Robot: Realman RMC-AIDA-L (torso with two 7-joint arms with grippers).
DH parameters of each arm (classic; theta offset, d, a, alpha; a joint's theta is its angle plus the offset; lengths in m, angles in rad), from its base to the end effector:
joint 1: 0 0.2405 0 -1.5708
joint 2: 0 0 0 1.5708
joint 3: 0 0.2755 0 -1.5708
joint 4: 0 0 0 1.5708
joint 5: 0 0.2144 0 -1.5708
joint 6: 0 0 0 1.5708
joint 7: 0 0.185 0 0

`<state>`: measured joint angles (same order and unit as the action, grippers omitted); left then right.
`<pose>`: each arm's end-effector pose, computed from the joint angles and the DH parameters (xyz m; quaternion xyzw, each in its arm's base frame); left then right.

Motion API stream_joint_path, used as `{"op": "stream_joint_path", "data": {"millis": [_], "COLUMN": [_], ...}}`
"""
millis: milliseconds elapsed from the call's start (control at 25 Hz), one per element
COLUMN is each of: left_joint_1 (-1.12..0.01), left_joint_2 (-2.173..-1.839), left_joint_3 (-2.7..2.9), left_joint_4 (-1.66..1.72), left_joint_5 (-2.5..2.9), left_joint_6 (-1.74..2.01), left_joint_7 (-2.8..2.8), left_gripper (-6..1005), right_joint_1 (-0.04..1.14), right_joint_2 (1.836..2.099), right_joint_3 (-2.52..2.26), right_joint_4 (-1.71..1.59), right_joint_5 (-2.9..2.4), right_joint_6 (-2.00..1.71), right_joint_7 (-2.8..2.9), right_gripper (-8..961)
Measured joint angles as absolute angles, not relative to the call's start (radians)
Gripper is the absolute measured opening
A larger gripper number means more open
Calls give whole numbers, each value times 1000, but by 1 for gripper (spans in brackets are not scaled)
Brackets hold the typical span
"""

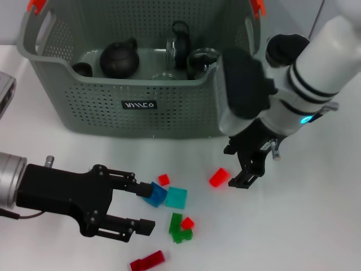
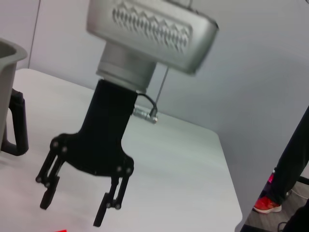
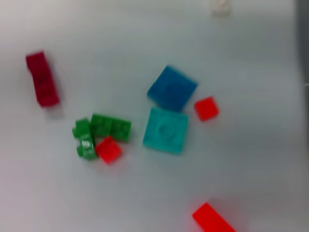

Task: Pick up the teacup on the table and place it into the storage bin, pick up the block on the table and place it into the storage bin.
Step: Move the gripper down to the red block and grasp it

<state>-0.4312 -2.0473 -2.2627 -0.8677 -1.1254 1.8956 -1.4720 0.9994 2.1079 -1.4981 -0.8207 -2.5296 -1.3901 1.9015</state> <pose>-0.2531 0.2866 -0.0271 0.9674 0.1571 0.1953 0.0361 0.1566 0.4046 -0.1272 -0.9670 -0.0461 -0.2500 0.0169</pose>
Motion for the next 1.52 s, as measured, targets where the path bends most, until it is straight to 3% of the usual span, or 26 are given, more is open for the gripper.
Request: {"op": "stream_joint_path", "data": {"millis": [1520], "left_joint_1": [-448], "left_joint_2": [-2054], "left_joint_3": [-2401], "left_joint_4": [-796], "left_joint_5": [-1134], "left_joint_6": [1900], "left_joint_7": [-1512], "left_gripper": [711], "right_joint_1": [1043], "right_joint_2": [2108], "right_joint_3": [-1759], "right_joint_4": [-745], "right_joint_5": [-2428], "right_joint_6": [-1237], "right_joint_7": [1715], "right_gripper": [757]}}
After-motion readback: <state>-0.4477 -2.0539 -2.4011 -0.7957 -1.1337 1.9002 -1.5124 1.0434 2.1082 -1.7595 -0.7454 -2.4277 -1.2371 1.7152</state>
